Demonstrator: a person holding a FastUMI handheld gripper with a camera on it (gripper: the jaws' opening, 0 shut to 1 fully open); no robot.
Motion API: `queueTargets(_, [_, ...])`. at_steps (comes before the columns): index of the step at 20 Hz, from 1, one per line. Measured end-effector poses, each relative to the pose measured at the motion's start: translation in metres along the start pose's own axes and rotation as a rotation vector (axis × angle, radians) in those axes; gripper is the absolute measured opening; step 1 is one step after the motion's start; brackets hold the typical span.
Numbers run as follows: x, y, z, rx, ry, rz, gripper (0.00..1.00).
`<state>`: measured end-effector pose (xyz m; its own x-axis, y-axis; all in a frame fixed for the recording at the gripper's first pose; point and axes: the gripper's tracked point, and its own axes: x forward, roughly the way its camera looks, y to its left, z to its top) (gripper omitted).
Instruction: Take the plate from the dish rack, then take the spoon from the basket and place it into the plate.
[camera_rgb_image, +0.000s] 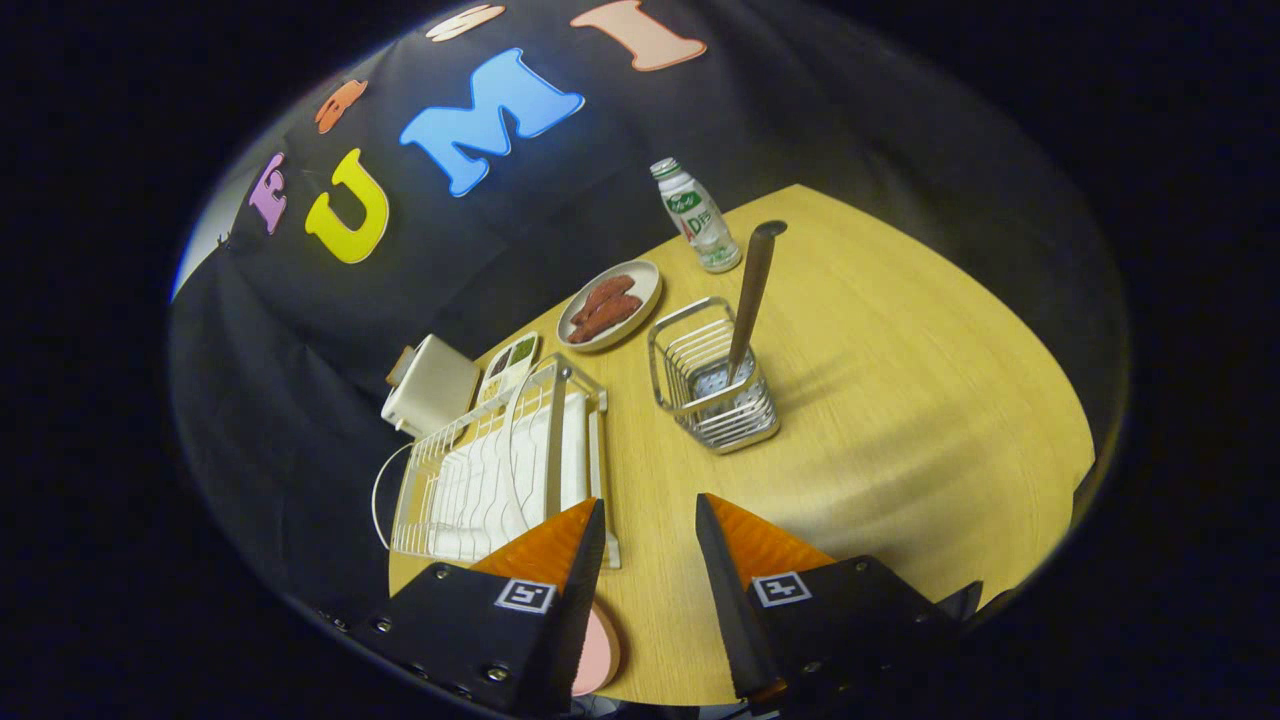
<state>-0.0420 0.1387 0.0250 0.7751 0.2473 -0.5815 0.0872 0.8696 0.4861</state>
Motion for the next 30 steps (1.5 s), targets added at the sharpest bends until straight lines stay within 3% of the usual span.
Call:
queueTargets(7, [0.017,-0.035,0.074,0.03,-0.192,-0.122,0.57])
queueTargets(12, [0.045,-0.047,0.094,0.079,-0.225,-0.141,0.57])
queueTargets(13, [0.055,-0.049,0.094,0.084,-0.219,-0.149,0.46])
queueTargets(15, [0.066,-0.05,0.097,0.082,-0.227,-0.153,0.46])
queueTargets(16, [0.07,-0.051,0.097,0.077,-0.227,-0.157,0.42])
queueTargets(18, [0.07,-0.047,0.093,0.062,-0.217,-0.159,0.18])
queueTargets(19, [0.069,-0.045,0.101,0.066,-0.227,-0.164,0.19])
queueTargets(20, [0.078,-0.046,0.1,0.052,-0.221,-0.162,0.08])
queueTargets(25, [0.066,-0.033,0.111,-0.057,-0.254,-0.165,0.08])
queueTargets(30, [0.046,-0.02,0.132,-0.089,-0.283,-0.145,0.08])
